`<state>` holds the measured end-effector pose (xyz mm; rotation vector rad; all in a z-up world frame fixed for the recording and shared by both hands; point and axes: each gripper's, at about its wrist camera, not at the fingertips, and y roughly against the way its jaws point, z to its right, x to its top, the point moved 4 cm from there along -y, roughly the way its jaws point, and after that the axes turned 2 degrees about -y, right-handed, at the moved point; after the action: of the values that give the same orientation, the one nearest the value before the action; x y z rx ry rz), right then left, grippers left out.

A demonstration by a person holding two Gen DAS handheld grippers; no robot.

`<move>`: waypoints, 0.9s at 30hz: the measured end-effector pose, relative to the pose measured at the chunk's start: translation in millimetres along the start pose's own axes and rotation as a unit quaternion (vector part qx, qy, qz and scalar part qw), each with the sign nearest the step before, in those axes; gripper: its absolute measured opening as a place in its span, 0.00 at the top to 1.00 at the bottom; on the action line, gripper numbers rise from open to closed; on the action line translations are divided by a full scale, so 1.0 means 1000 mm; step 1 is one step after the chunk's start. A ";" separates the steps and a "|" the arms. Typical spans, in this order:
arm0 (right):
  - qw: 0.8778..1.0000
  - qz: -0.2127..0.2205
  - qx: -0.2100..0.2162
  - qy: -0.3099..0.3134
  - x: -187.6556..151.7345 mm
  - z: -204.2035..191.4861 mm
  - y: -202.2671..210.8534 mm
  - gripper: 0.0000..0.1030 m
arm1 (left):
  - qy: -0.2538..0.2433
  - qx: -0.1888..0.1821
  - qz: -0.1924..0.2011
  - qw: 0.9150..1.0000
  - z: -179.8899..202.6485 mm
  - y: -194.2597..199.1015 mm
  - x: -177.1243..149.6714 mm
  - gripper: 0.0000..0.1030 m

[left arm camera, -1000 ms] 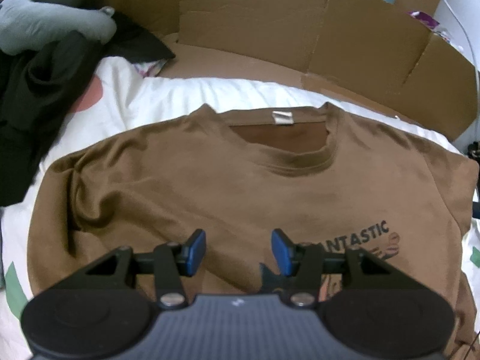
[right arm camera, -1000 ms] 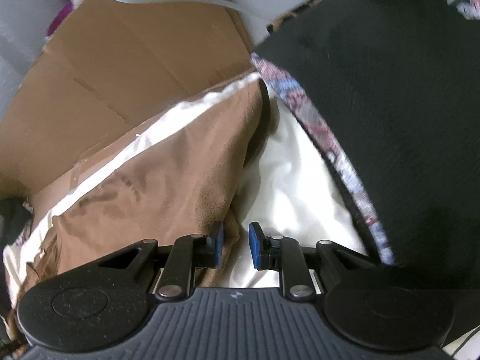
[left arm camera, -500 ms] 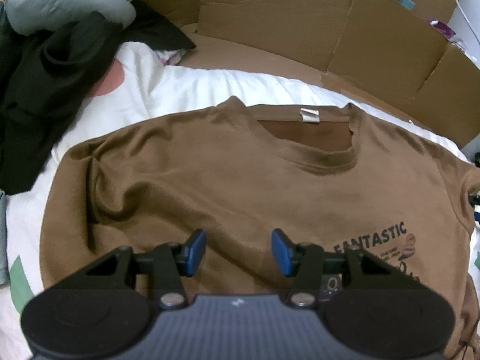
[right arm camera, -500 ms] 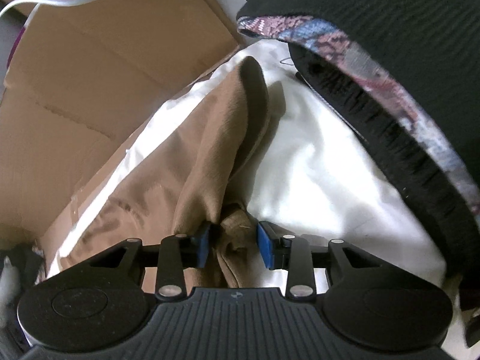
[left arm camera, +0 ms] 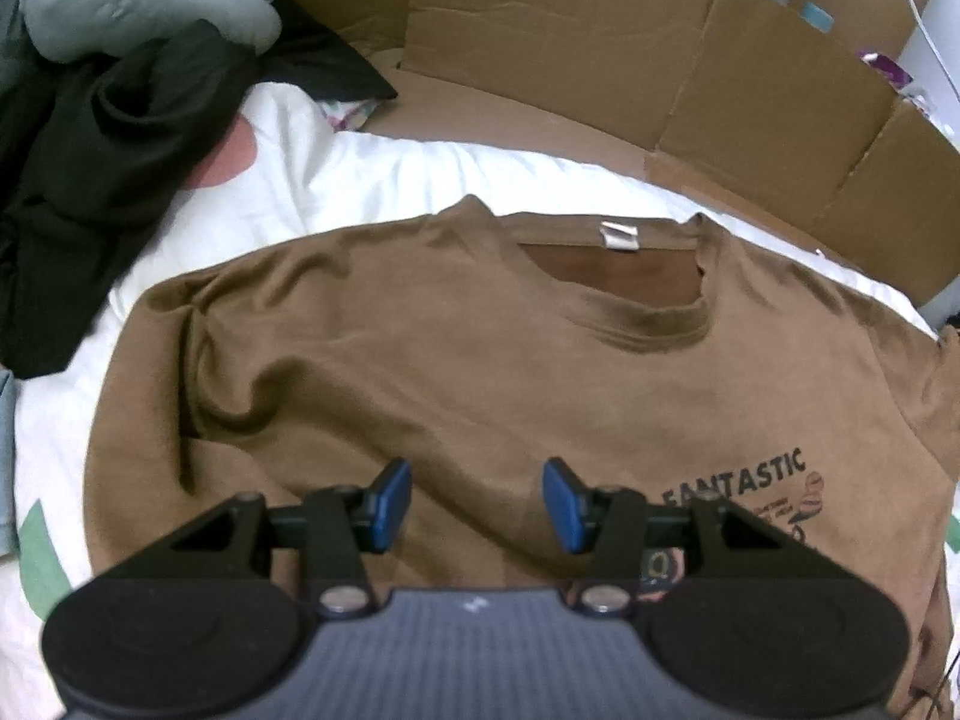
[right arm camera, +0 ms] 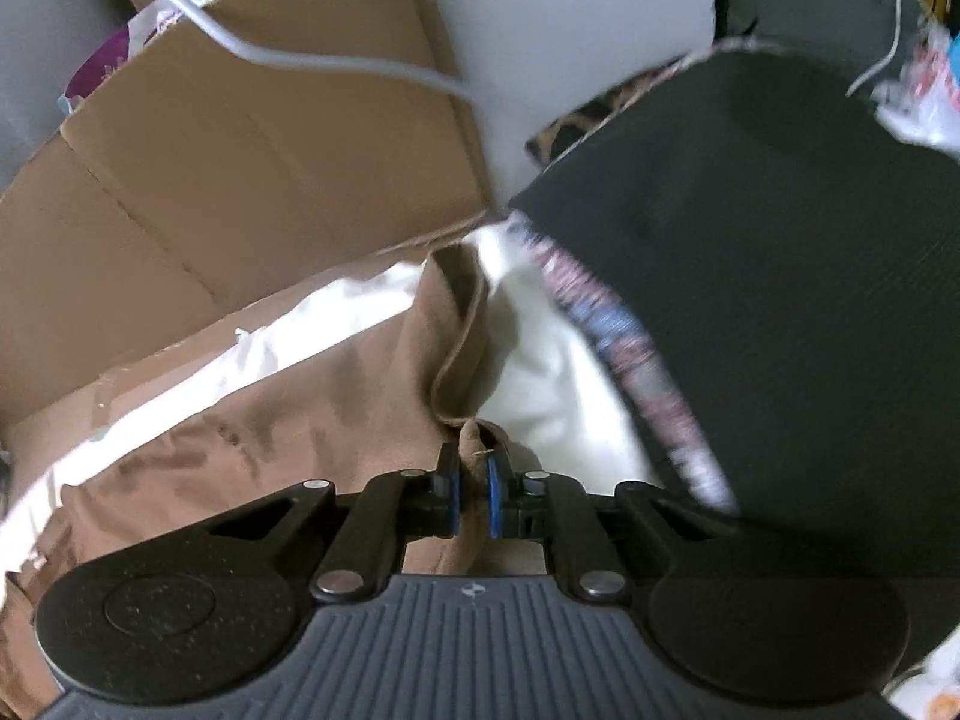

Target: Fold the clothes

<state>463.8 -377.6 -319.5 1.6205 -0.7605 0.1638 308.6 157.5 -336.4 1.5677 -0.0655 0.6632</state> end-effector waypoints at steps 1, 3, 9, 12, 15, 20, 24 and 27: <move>1.000 0.006 -0.005 0.004 0.009 0.007 0.003 0.91 | -0.002 0.000 0.001 1.000 0.003 0.000 0.000 0.50; 0.999 0.028 -0.016 0.015 0.016 0.019 0.014 0.91 | -0.006 -0.002 0.003 1.000 0.008 0.001 0.001 0.50; 0.999 0.044 -0.009 0.009 0.027 0.054 0.046 0.90 | -0.012 -0.007 0.004 1.000 0.022 0.000 0.001 0.50; 1.000 0.024 0.010 -0.014 0.018 0.062 0.046 0.90 | -0.015 -0.008 0.003 1.000 0.027 -0.002 0.001 0.50; 0.999 -0.003 0.027 -0.037 0.004 0.067 0.039 0.89 | -0.018 -0.009 0.002 1.000 0.032 -0.003 0.000 0.50; 0.997 -0.033 0.030 -0.058 -0.016 0.072 0.025 0.66 | -0.020 -0.010 0.000 1.000 0.035 -0.006 -0.001 0.50; 0.997 -0.035 0.017 -0.064 -0.022 0.072 0.016 0.66 | -0.020 -0.009 -0.002 1.000 0.036 -0.008 -0.002 0.50; 0.997 -0.031 -0.004 -0.073 -0.023 0.071 0.006 0.66 | -0.015 -0.007 -0.005 1.000 0.032 -0.010 -0.003 0.50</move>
<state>420.6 -434.7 -341.0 1.6589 -0.8195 -0.0032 322.3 127.8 -345.0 1.5640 -0.0841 0.6296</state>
